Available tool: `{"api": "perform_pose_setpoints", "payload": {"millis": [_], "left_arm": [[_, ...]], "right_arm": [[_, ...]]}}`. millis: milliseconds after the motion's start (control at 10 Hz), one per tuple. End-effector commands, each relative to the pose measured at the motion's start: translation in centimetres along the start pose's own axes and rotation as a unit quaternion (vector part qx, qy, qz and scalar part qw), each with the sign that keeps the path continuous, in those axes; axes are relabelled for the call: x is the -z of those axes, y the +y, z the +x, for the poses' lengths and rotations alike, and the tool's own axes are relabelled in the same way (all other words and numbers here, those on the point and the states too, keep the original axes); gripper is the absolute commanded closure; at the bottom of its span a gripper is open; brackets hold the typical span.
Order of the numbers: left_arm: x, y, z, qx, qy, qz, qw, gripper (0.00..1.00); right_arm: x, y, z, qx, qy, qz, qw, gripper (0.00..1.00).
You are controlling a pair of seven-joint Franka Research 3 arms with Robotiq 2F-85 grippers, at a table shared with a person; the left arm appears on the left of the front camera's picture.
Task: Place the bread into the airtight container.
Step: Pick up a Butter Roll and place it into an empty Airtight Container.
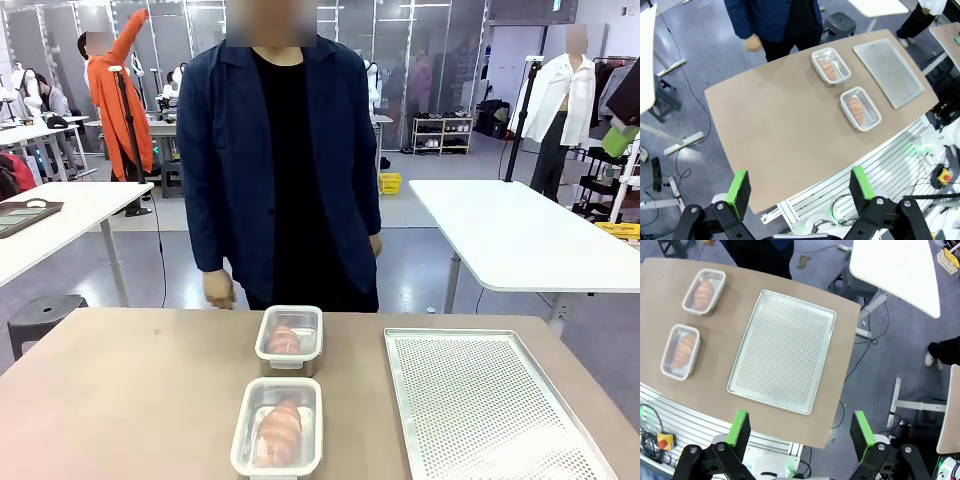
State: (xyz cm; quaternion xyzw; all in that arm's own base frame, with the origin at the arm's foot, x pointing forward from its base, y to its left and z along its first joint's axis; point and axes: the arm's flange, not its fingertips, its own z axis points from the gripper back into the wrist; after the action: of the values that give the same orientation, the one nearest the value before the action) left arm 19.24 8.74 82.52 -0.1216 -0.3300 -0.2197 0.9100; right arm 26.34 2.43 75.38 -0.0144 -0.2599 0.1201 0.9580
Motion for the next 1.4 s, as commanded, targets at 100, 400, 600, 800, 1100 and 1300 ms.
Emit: {"api": "perform_pose_setpoints", "payload": {"millis": [100,400,600,800,1100,1300], "left_arm": [[-0.06,-0.06,-0.01,0.007,-0.001,-0.003,1.000,0.00],[-0.06,-0.06,-0.01,0.007,-0.001,-0.003,1.000,0.00],[-0.06,-0.06,-0.01,0.007,-0.001,-0.003,1.000,0.00],[-0.06,-0.06,-0.01,0.007,-0.001,-0.003,1.000,0.00],[-0.06,-0.06,-0.01,0.007,-0.001,-0.003,1.000,0.00],[-0.06,-0.06,-0.01,0.007,-0.001,-0.003,1.000,0.00]], "right_arm": [[-0.10,-0.17,0.14,-0.004,0.004,-0.002,1.000,0.00],[-0.10,-0.17,0.14,-0.004,0.004,-0.002,1.000,0.00],[-0.10,-0.17,0.14,-0.004,0.004,-0.002,1.000,0.00],[-0.10,-0.17,0.14,-0.004,0.004,-0.002,1.000,0.00],[-0.10,-0.17,0.14,-0.004,0.004,-0.002,1.000,0.00],[-0.10,-0.17,0.14,-0.004,0.004,-0.002,1.000,0.00]]}}
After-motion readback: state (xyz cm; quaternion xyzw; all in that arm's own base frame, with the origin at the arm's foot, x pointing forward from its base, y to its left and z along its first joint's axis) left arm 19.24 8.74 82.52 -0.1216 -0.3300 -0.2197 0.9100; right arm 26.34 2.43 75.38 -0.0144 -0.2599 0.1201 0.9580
